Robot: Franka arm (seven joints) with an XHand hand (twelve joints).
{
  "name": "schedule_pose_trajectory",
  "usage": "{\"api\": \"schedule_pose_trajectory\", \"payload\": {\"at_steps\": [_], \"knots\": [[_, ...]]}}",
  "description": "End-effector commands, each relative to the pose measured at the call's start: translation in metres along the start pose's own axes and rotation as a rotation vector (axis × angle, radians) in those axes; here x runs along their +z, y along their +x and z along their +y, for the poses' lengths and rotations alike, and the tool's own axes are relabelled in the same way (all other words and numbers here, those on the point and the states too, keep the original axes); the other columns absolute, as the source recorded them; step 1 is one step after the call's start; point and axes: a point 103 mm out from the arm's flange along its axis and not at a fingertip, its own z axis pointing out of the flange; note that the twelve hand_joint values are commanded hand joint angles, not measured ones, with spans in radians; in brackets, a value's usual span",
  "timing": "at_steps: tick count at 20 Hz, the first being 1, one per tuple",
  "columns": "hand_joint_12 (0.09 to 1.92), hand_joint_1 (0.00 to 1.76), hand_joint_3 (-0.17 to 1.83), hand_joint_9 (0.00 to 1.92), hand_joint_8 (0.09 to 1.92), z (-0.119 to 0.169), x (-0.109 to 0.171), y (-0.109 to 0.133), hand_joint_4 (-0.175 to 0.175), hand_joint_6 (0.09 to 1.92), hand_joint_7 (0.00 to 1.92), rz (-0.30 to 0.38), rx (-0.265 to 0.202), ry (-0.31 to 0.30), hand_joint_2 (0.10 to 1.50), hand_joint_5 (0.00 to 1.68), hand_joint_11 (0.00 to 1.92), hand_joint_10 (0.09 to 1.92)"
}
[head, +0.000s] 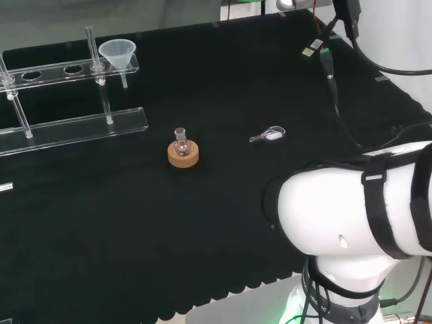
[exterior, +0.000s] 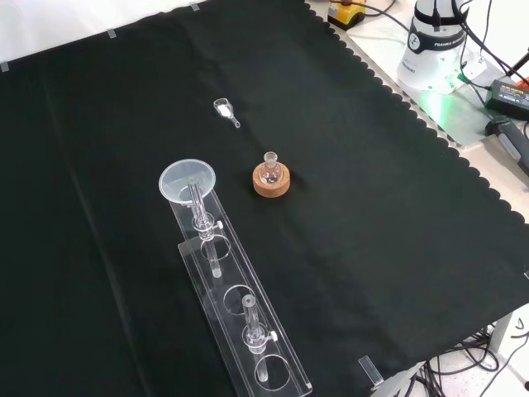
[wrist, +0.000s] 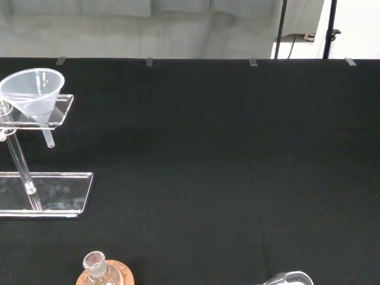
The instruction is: Pick up the funnel from the transparent funnel stand.
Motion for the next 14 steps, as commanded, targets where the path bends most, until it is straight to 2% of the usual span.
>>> {"api": "schedule_pose_trajectory", "payload": {"at_steps": [1, 4, 6, 8, 9, 11, 12, 14], "knots": [[1.35, 0.04, 0.07, 0.02, 0.09, 0.001, 0.000, -0.004, -0.051, 0.09, 0.00, 0.002, 0.006, -0.009, 0.92, 0.00, 0.00, 0.29], [1.30, 0.03, 0.07, 0.00, 0.09, 0.008, -0.005, -0.017, -0.045, 0.09, 0.00, -0.004, -0.009, -0.014, 0.93, 0.00, 0.00, 0.38], [1.29, 0.03, 0.07, 0.00, 0.09, 0.011, 0.003, -0.019, -0.045, 0.09, 0.00, 0.025, 0.003, -0.030, 0.93, 0.00, 0.00, 0.39], [1.23, 0.03, 0.07, 0.00, 0.09, 0.016, 0.014, -0.023, -0.041, 0.09, 0.00, 0.081, 0.002, -0.070, 0.93, 0.00, 0.00, 0.23], [1.15, 0.03, 0.07, 0.00, 0.09, 0.021, 0.020, -0.024, -0.036, 0.09, 0.00, 0.103, -0.004, -0.088, 0.93, 0.00, 0.00, 0.13], [0.91, 0.04, 0.06, 0.00, 0.09, 0.034, 0.035, -0.023, -0.019, 0.09, 0.00, 0.133, -0.021, -0.146, 0.92, 0.00, 0.00, 0.09], [0.80, 0.04, 0.06, 0.00, 0.09, 0.041, 0.043, -0.022, -0.013, 0.09, 0.00, 0.132, -0.030, -0.176, 0.92, 0.00, 0.00, 0.09], [0.67, 0.04, 0.05, 0.00, 0.09, 0.057, 0.059, -0.013, -0.004, 0.09, 0.00, 0.087, -0.044, -0.221, 0.92, 0.00, 0.00, 0.09]]}}
